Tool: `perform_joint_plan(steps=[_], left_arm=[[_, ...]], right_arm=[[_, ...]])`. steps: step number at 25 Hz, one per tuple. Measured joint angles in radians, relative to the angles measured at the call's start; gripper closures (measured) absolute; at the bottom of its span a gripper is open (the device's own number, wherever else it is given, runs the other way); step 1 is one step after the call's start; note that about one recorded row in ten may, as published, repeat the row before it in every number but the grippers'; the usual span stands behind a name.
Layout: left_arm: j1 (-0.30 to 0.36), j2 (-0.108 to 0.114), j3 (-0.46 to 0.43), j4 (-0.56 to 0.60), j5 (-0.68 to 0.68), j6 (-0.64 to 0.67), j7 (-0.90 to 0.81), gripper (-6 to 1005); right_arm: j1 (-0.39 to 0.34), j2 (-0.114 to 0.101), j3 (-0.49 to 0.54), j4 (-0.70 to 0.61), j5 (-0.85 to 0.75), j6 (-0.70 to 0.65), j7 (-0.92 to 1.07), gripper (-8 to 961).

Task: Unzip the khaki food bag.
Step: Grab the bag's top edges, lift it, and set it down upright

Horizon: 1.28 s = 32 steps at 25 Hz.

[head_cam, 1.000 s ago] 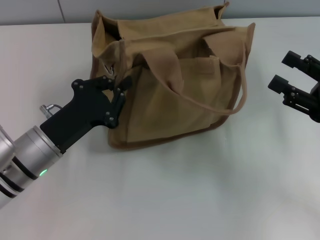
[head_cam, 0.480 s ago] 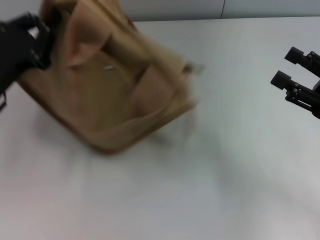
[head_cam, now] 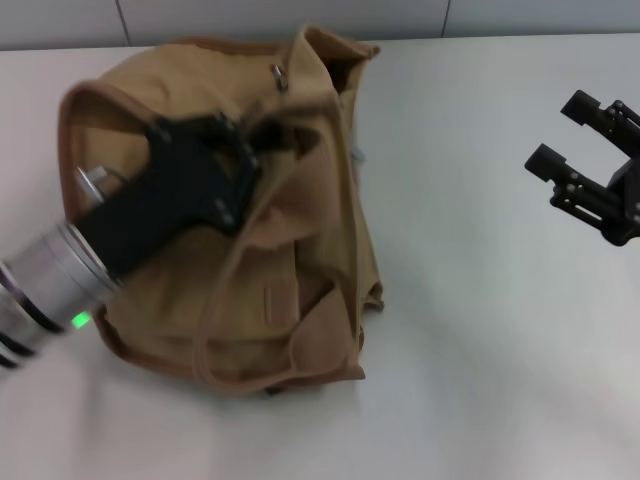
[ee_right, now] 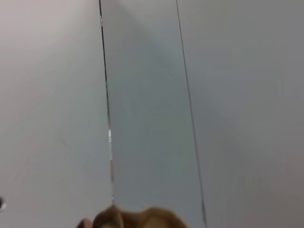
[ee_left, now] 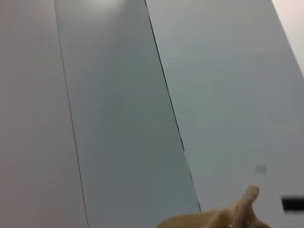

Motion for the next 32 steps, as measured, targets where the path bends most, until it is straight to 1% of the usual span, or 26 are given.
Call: perform_joint_plan(steps=[1, 2, 3, 5, 6, 8, 9, 10, 11, 12, 13, 14, 15, 16, 17, 18, 20, 23, 25, 32], left_arm=[[0.000, 0.000, 0.000, 0.000, 0.000, 0.000, 0.000, 936], [0.003, 0.000, 0.001, -0.033, 0.001, -0.015, 0.056, 936], [0.008, 0.000, 0.001, -0.053, 0.003, -0.020, 0.085, 936], [0.019, 0.000, 0.002, -0.074, 0.007, -0.022, 0.117, 936], [0.026, 0.000, 0.002, -0.080, 0.013, -0.019, 0.126, 936], [0.037, 0.000, 0.003, -0.084, 0.027, -0.010, 0.131, 935], [0.041, 0.000, 0.003, -0.087, 0.033, -0.004, 0.132, 935], [0.044, 0.000, 0.003, -0.090, 0.041, 0.002, 0.133, 935], [0.044, 0.000, 0.003, -0.090, 0.041, 0.002, 0.133, 935], [0.045, 0.000, 0.003, -0.090, 0.046, 0.005, 0.133, 935], [0.045, 0.000, 0.003, -0.091, 0.050, 0.006, 0.133, 935], [0.043, 0.000, 0.003, -0.093, 0.052, 0.006, 0.133, 935], [0.039, 0.000, 0.004, -0.100, 0.054, 0.003, 0.133, 936], [0.039, 0.000, 0.004, -0.100, 0.054, 0.003, 0.133, 936], [0.037, 0.000, 0.005, -0.103, 0.054, 0.002, 0.133, 936], [0.035, 0.000, 0.008, -0.106, 0.055, 0.000, 0.133, 936], [0.034, 0.000, 0.013, -0.107, 0.056, -0.001, 0.134, 936], [0.034, 0.000, 0.015, -0.111, 0.058, -0.001, 0.134, 936], [0.034, 0.000, 0.016, -0.117, 0.068, 0.000, 0.135, 936], [0.036, 0.000, 0.016, -0.126, 0.081, 0.003, 0.136, 935]], right_arm=[[0.000, 0.000, 0.000, 0.000, 0.000, 0.000, 0.000, 196], [-0.006, 0.000, -0.001, 0.038, 0.010, 0.010, -0.077, 198], [-0.006, 0.000, -0.001, 0.038, 0.010, 0.010, -0.077, 200], [-0.015, 0.002, -0.008, 0.082, 0.010, 0.025, -0.188, 203], [-0.015, 0.002, -0.008, 0.082, 0.010, 0.025, -0.188, 205], [-0.016, 0.003, -0.020, 0.133, 0.007, 0.051, -0.289, 208], [-0.016, 0.003, -0.020, 0.133, 0.007, 0.051, -0.289, 210], [-0.010, 0.005, -0.034, 0.187, 0.006, 0.084, -0.389, 211], [-0.010, 0.005, -0.034, 0.187, 0.006, 0.084, -0.389, 213], [0.003, 0.007, -0.040, 0.280, 0.006, 0.142, -0.550, 215], [0.011, 0.008, -0.037, 0.337, 0.008, 0.173, -0.645, 216], [0.011, 0.008, -0.037, 0.337, 0.008, 0.173, -0.645, 218], [0.026, 0.010, -0.029, 0.439, 0.012, 0.231, -0.811, 220], [0.026, 0.010, -0.029, 0.439, 0.012, 0.231, -0.811, 221], [0.039, 0.012, -0.024, 0.517, 0.013, 0.273, -0.922, 223], [0.039, 0.012, -0.024, 0.517, 0.013, 0.273, -0.922, 224], [0.059, 0.013, 0.005, 0.600, 0.011, 0.328, -1.010, 228], [0.071, 0.013, 0.027, 0.628, 0.008, 0.356, -1.027, 233], [0.095, 0.013, 0.039, 0.656, 0.007, 0.379, -1.032, 236], [0.127, 0.013, 0.039, 0.686, 0.004, 0.391, -1.038, 248]])
